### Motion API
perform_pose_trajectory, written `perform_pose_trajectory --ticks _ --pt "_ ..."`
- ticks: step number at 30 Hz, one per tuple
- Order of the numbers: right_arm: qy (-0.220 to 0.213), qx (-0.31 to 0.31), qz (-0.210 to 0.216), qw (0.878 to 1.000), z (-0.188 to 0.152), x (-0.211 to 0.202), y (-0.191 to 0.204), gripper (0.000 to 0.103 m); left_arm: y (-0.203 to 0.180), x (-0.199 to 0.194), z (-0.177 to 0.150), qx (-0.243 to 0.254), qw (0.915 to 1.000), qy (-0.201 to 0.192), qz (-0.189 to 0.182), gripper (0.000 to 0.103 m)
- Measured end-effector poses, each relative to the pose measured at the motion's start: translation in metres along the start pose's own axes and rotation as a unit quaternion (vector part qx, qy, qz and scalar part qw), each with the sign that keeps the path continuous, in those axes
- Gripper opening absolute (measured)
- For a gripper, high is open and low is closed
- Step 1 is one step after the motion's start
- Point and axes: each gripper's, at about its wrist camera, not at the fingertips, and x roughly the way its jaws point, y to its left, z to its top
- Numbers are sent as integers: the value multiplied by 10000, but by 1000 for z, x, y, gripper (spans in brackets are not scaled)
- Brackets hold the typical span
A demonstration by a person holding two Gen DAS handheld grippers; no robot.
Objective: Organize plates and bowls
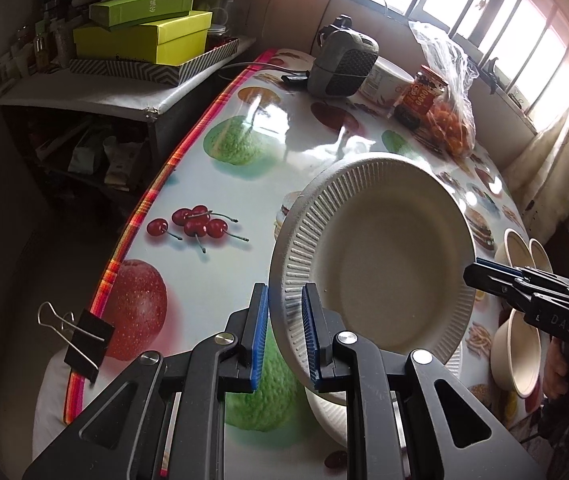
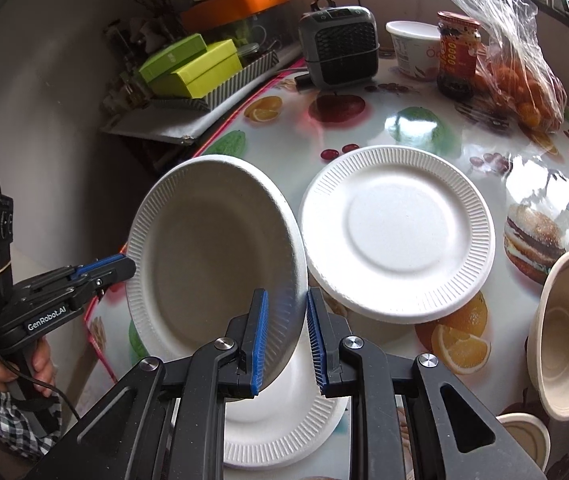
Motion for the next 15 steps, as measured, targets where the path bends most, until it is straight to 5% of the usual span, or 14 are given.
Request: perform_pose_trajectory --ticks 15 --pt "231 220 -114 9994 -35 -6 -14 19 -21 11 -23 304 9990 310 -37 17"
